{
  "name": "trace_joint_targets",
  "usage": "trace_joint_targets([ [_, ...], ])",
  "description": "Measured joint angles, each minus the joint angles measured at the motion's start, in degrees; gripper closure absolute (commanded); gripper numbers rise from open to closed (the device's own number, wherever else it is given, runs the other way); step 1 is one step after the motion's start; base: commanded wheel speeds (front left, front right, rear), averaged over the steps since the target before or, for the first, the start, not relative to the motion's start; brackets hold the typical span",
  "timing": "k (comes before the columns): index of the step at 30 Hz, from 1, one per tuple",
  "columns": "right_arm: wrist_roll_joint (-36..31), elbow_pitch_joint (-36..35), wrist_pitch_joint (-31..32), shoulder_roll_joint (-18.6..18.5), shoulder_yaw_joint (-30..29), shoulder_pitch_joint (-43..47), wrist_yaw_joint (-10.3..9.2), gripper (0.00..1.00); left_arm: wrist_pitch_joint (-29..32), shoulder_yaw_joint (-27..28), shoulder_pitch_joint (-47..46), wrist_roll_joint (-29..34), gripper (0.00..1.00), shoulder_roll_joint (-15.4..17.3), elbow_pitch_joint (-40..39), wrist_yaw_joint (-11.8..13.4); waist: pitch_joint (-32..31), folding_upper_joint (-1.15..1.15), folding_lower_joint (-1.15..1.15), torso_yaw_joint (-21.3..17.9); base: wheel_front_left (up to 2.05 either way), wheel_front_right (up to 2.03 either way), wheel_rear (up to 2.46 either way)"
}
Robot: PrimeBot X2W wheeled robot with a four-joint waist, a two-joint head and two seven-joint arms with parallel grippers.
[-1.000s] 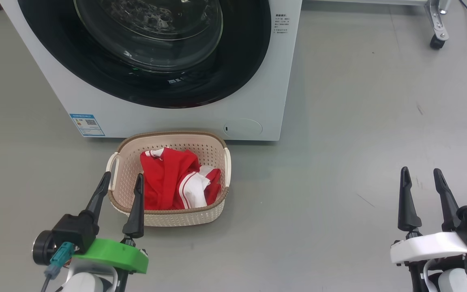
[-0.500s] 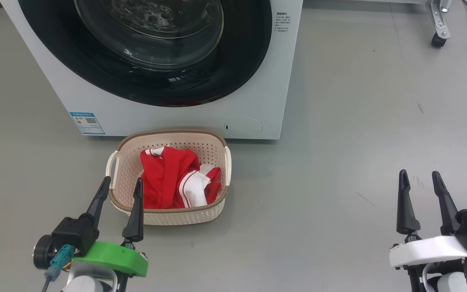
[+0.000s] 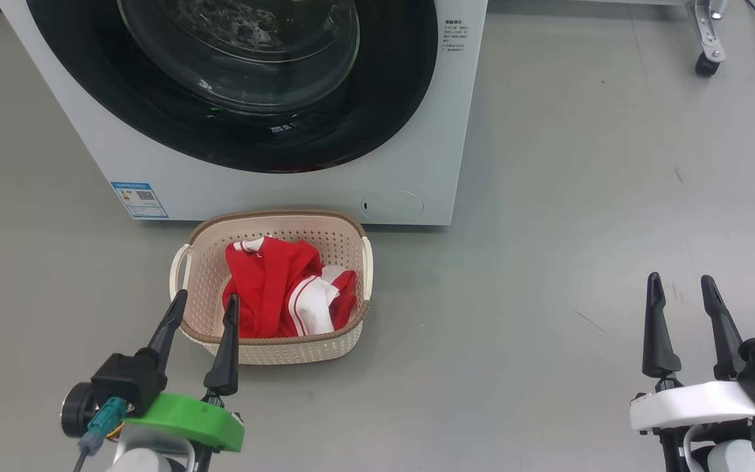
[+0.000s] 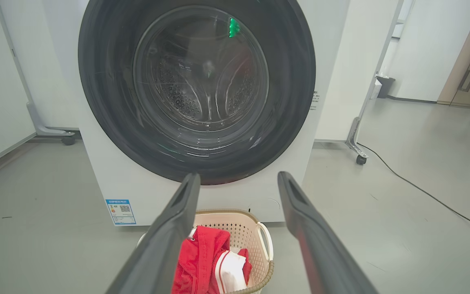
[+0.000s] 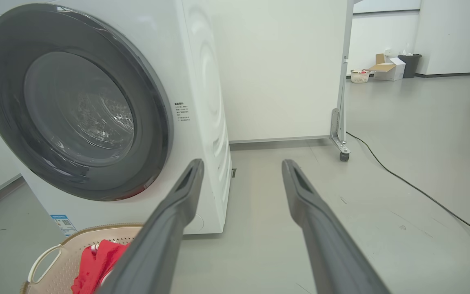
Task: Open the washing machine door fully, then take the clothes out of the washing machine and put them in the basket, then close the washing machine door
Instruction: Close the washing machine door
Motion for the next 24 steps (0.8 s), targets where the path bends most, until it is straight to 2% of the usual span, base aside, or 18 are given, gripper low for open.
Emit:
trace_joint_targets([
  [24, -0.56, -0.05, 0.00, 0.08, -0.25, 1.00, 0.23, 0.00, 0.00, -0.57, 0.27, -1.54, 0.00, -0.01, 0.97, 0.00, -0.79, 0.00, 0.00, 0.21, 0.00, 0.00, 0.00],
])
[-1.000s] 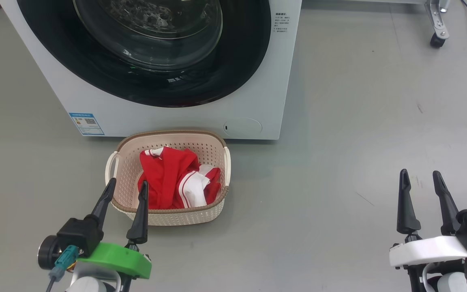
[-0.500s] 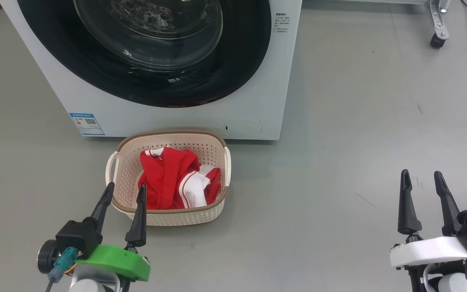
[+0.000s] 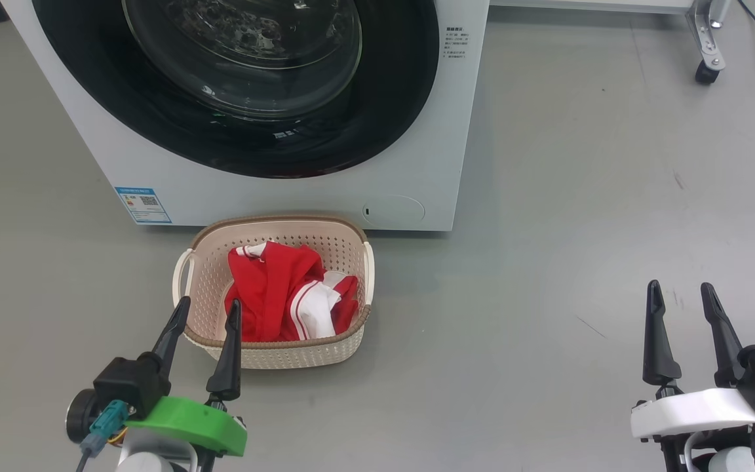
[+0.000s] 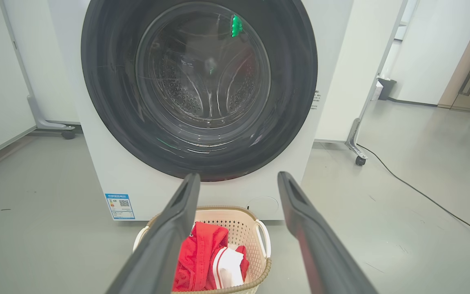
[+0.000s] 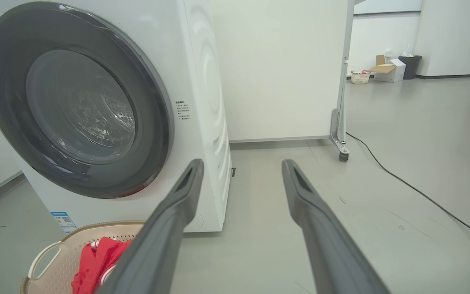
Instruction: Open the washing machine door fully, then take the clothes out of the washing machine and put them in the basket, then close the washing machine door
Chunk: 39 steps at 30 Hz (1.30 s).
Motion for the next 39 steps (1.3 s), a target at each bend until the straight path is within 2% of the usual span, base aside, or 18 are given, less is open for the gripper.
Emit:
trace_joint_targets([
  [20, -0.02, -0.04, 0.00, 0.21, -0.24, 0.14, 0.35, 0.00, 0.01, -0.44, 0.23, -1.18, 0.00, 0.01, 0.09, 0.00, 0.20, 0.00, 0.00, 0.06, 0.00, 0.00, 0.00],
  [21, -0.02, -0.04, 0.00, 0.24, -0.24, 0.14, 0.35, 1.00, 0.00, -0.44, 0.23, -1.27, 1.00, 0.01, 0.11, 0.00, 0.25, 0.00, 0.00, 0.07, 0.00, 0.00, 0.00],
  [30, 1.09, 3.39, 0.08, 1.79, 0.40, 1.30, 0.35, 1.00, 0.26, -1.32, 2.38, -2.30, 1.00, -0.51, 2.98, 0.00, 0.28, 0.00, 0.00, 0.06, 0.00, 0.00, 0.00],
  [39, 7.40, 3.38, 1.04, 1.88, 0.34, 1.30, 0.60, 1.00, 0.86, -0.98, 2.61, -9.11, 1.00, -0.51, 1.85, 0.00, -0.12, 0.00, 0.00, 0.00, 0.00, 0.00, 0.00],
])
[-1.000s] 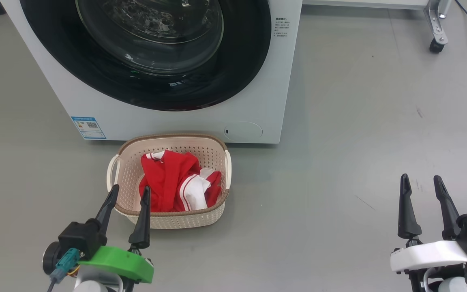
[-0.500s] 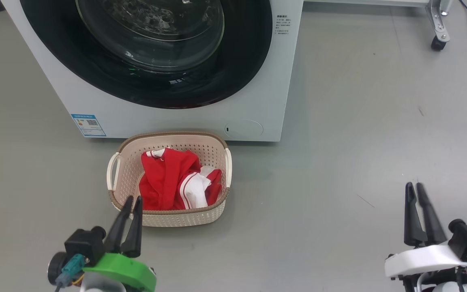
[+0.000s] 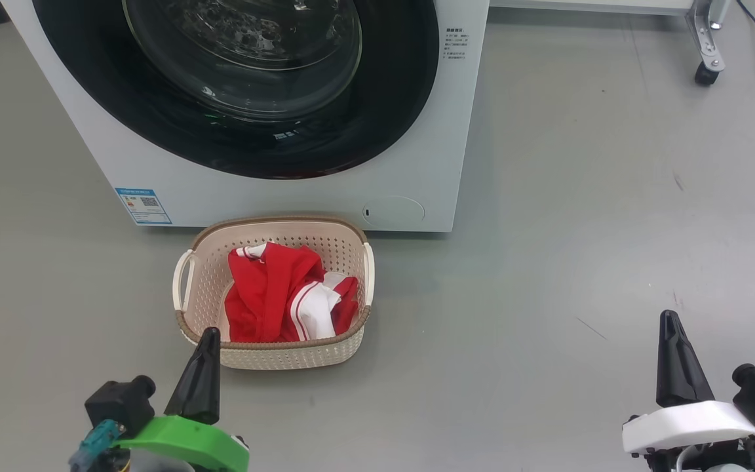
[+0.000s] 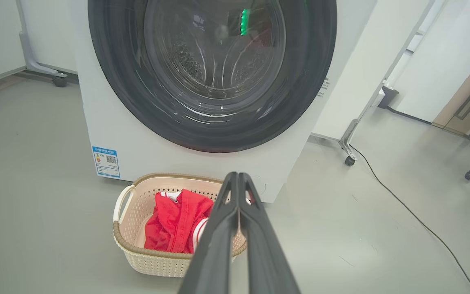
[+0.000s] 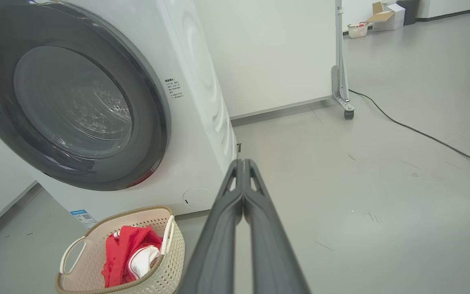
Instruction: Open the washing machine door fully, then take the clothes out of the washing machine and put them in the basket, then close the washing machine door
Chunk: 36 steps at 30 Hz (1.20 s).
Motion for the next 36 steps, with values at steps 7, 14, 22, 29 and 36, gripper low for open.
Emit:
trace_joint_targets([
  [7, 6.09, 0.41, 1.29, 0.21, -0.75, -0.09, 0.49, 1.00, 1.37, 1.31, 0.01, -5.12, 1.00, 0.00, -0.32, 0.00, -0.25, 0.00, 0.00, -0.03, 0.00, 0.00, 0.00],
  [14, 11.02, 1.00, 2.54, 0.36, -1.44, -0.40, 0.70, 1.00, 2.55, 2.16, 0.01, -10.39, 1.00, 0.07, -0.69, 0.01, -0.50, 0.00, 0.00, -0.07, 0.00, 0.00, 0.00],
  [22, 16.96, 1.83, 4.26, 0.34, -2.16, -1.27, 1.18, 1.00, 4.04, 3.27, 0.01, -15.78, 1.00, 0.48, -0.86, 0.02, -0.79, 0.00, 0.00, -0.12, 0.00, 0.00, 0.00],
  [29, 22.20, 2.72, 5.55, 0.31, -2.81, -1.69, 1.24, 1.00, 5.52, 4.08, 0.01, -21.14, 1.00, 0.80, -1.02, 0.03, -1.05, 0.00, 0.00, -0.16, 0.00, 0.00, 0.00],
  [36, 27.28, 3.47, 6.86, 0.26, -3.38, -2.74, 1.74, 1.00, 6.54, 5.01, 0.01, -25.84, 1.00, 1.02, -1.04, 0.04, -1.31, 0.00, 0.00, -0.20, 0.00, 0.00, 0.00],
])
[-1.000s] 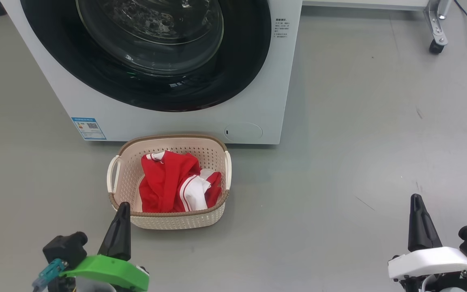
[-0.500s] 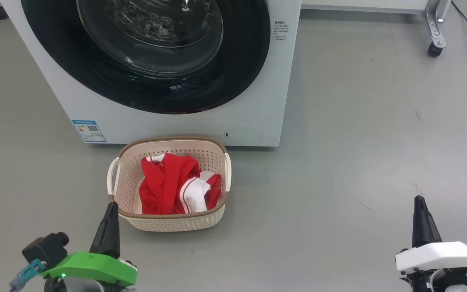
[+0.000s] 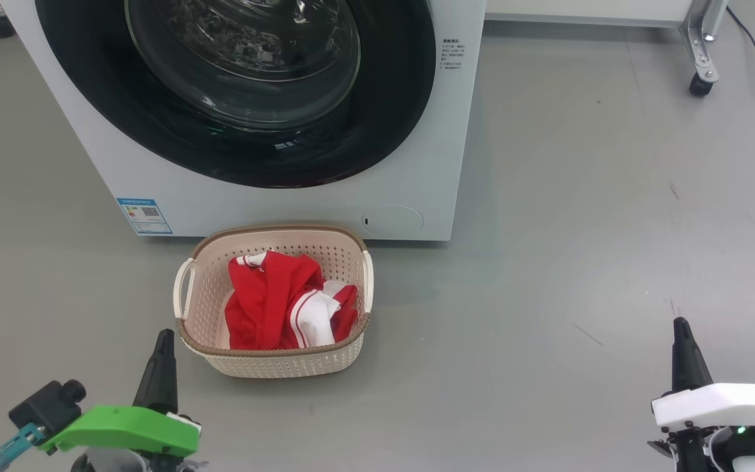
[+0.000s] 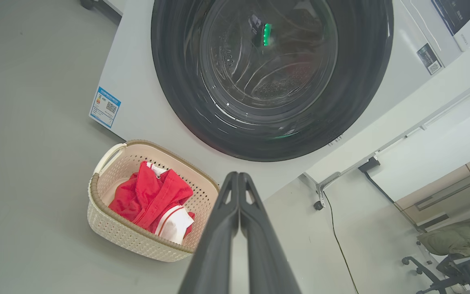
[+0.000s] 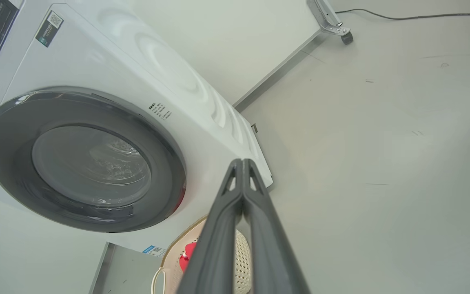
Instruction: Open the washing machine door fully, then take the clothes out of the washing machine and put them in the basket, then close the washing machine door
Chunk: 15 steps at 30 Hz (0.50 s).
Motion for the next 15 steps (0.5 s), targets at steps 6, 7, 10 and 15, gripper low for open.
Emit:
trace_joint_targets([
  [6, 4.33, 0.83, 1.20, -0.02, -0.48, -0.38, 0.07, 1.00, 1.02, 0.62, -0.01, -4.15, 1.00, 0.24, 0.00, 0.00, -0.22, 0.00, 0.00, -0.04, 0.00, 0.00, 0.00],
  [7, 5.12, 1.03, 1.30, -0.03, -0.57, -0.62, 0.20, 1.00, 1.11, 0.74, -0.01, -5.09, 1.00, 0.26, 0.00, 0.00, -0.26, 0.00, 0.00, -0.04, 0.00, 0.00, 0.00],
  [10, 7.32, 1.34, 1.90, -0.04, -0.78, -1.21, 0.59, 1.00, 1.72, 1.21, -0.01, -7.13, 1.00, 0.41, 0.00, 0.00, -0.38, 0.00, 0.00, -0.06, 0.00, 0.00, 0.00],
  [15, 10.91, 1.98, 2.74, -0.08, -1.27, -1.52, 0.71, 1.00, 2.55, 1.83, -0.01, -10.61, 1.00, 0.69, 0.00, 0.00, -0.57, 0.00, 0.00, -0.09, 0.00, 0.00, 0.00],
])
